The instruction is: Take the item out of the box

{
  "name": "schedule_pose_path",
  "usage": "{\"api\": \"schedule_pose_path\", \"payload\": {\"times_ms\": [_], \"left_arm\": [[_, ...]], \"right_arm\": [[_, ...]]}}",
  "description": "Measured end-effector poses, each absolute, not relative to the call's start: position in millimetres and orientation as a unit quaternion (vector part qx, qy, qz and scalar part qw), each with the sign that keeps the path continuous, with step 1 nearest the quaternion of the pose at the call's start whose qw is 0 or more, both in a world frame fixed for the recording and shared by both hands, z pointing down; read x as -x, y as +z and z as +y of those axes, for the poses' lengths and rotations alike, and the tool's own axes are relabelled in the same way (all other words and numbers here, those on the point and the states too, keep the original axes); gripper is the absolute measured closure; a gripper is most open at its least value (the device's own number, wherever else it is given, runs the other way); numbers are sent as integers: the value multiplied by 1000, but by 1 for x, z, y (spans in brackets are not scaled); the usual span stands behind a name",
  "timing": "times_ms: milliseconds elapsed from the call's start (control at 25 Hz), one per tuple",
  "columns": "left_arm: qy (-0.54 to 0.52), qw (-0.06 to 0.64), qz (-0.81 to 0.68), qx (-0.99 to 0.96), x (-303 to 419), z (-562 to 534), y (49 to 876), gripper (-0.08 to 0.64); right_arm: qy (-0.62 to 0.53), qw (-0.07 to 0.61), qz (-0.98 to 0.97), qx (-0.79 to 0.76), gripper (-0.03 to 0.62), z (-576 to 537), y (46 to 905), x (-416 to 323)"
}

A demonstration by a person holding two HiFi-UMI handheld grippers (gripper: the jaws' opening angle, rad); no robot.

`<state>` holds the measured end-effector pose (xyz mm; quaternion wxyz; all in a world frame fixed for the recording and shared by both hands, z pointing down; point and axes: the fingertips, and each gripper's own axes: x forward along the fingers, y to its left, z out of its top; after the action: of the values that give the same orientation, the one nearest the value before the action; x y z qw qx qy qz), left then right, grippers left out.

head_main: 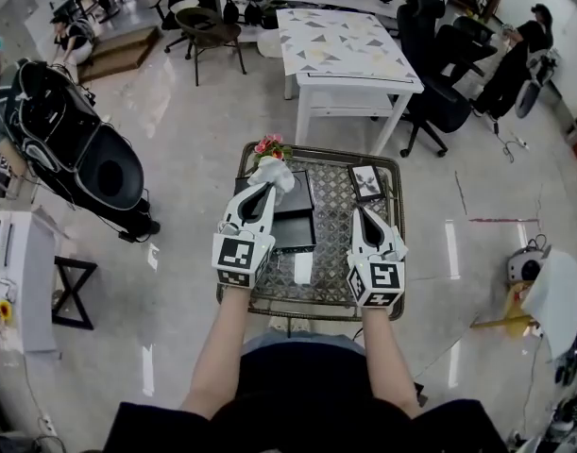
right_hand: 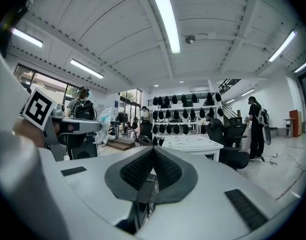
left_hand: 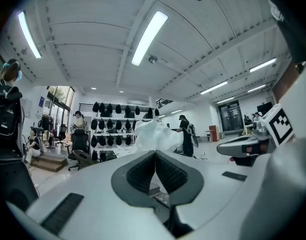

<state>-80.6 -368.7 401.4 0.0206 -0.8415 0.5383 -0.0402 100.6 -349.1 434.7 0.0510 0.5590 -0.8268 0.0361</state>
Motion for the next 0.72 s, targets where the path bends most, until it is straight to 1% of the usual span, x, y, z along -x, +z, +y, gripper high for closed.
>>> {"api": "schedule_pose_path", "payload": {"times_ms": [160,720], "left_arm": [[-35,18,538,842,79,-361,398,540],[-34,11,534,845,77,-354,398,540]], "right_arm": [[33,41,-825,-562,591,-341,427,-104],[26,47,-827,-559,591,-332,421,-104]]}}
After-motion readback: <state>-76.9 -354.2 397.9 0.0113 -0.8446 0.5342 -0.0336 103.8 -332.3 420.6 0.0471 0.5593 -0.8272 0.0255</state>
